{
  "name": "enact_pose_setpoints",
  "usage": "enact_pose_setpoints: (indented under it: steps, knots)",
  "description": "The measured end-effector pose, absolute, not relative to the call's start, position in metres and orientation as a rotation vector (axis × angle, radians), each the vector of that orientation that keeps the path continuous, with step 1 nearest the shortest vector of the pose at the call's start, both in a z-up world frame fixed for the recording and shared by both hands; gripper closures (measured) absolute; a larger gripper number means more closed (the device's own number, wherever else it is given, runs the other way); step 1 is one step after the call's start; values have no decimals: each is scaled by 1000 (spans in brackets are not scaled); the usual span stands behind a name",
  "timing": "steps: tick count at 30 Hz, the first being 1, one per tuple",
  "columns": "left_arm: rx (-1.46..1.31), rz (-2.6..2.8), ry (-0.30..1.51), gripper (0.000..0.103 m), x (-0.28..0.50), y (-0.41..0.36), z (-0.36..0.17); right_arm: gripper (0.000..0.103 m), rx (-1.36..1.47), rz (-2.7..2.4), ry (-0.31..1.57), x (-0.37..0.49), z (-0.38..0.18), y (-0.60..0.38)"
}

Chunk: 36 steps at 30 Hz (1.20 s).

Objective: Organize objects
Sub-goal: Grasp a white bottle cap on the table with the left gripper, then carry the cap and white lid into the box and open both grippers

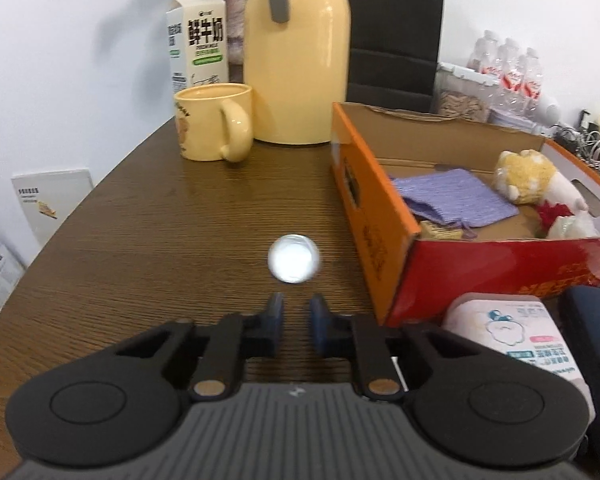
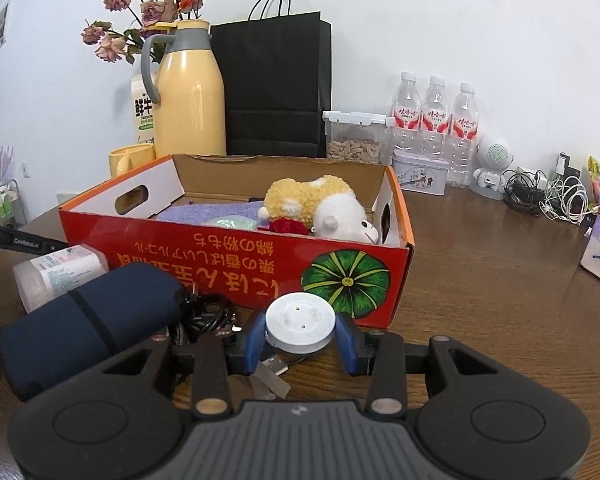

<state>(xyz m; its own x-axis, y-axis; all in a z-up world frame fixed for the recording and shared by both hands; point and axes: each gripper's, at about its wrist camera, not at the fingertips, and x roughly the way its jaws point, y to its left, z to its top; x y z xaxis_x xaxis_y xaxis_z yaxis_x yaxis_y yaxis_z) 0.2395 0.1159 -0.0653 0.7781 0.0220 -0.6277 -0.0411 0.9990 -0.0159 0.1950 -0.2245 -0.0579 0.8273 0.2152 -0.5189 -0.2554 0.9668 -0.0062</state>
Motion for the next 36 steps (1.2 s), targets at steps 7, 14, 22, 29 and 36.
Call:
enact_pose_setpoints:
  steps: [7,14,22,29,36]
  knots:
    - [-44,88,651,47,247,123,-59,66,-76,254,540,194,-58,-225]
    - [-23,47,677,60,281,132,-67,66,-77,252,546,195,-59,-225]
    - [-9,-6,615,74,269,127,-67,66,-78,254,553,196,-62,-222]
    - [-77,65,510,74,226,124,-52,66,-73,260,537,193,-61,-222]
    - [-91,92,406,74,166,103,-29,66,-66,278,514,186,-56,-222]
